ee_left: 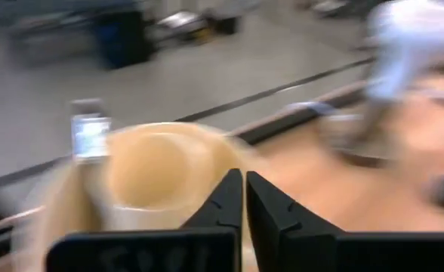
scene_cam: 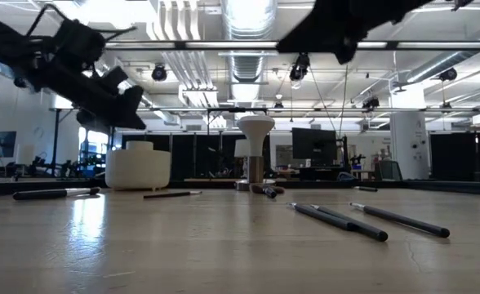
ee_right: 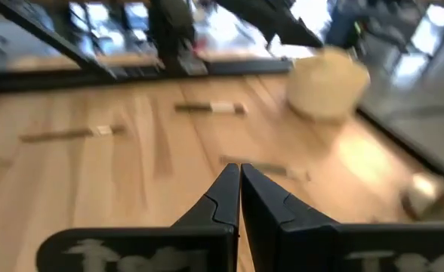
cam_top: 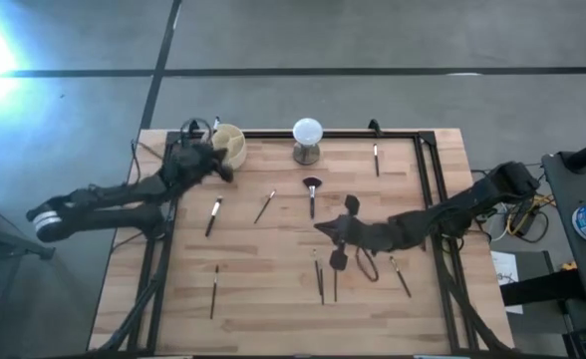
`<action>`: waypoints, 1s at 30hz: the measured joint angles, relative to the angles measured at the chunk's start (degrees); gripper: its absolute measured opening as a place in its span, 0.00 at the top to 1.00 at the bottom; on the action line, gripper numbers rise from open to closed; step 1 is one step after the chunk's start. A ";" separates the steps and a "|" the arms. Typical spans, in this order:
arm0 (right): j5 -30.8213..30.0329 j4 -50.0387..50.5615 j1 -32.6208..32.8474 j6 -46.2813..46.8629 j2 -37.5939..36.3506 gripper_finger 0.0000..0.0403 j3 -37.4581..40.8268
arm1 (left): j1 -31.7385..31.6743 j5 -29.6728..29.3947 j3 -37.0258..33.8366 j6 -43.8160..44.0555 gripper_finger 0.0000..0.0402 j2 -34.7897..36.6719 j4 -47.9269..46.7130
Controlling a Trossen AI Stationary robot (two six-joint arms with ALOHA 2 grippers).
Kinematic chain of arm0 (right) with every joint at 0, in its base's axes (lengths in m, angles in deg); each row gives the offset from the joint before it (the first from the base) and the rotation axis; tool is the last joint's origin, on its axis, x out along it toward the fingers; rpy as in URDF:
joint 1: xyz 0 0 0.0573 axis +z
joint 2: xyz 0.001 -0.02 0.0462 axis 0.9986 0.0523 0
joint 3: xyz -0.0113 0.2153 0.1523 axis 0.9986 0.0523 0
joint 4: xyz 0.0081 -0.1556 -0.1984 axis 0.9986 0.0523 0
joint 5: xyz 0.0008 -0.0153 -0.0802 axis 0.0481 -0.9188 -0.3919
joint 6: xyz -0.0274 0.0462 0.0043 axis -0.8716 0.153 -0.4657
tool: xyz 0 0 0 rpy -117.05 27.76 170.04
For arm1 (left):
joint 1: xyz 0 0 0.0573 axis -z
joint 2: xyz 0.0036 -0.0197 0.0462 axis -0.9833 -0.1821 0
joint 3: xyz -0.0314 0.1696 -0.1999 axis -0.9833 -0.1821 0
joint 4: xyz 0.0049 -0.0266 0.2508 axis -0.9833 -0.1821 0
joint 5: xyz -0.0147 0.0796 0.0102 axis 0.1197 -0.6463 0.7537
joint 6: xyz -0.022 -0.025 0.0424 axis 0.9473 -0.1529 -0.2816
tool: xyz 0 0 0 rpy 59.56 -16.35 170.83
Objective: Put items in baskets/containers
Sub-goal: Put the eyeshadow brush into the organizer
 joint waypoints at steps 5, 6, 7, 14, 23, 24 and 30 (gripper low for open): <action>-2.22 9.76 2.59 14.20 0.63 0.98 0.05 | 16.34 0.03 -6.83 1.36 1.00 2.20 10.94; -2.27 11.87 3.10 17.26 0.69 0.98 0.05 | 19.78 -0.12 -7.73 1.36 1.00 2.16 13.12; -2.31 13.68 3.58 19.91 0.80 0.98 0.05 | 23.26 -0.30 -8.48 1.26 1.00 2.12 15.03; 0.57 18.13 5.08 31.47 4.41 0.98 0.05 | 44.77 -14.00 -9.69 -0.21 1.00 0.79 20.46; 6.89 18.17 4.67 37.98 14.02 0.89 -2.03 | 55.98 -24.14 -9.82 2.47 1.00 -3.59 21.42; 7.35 18.15 4.52 38.04 14.88 0.88 -2.64 | 56.03 -24.19 -9.82 2.61 1.00 -4.21 21.78; 13.65 18.65 1.83 38.05 18.49 0.78 -6.63 | 56.03 -24.23 -9.82 2.86 1.00 -8.57 26.55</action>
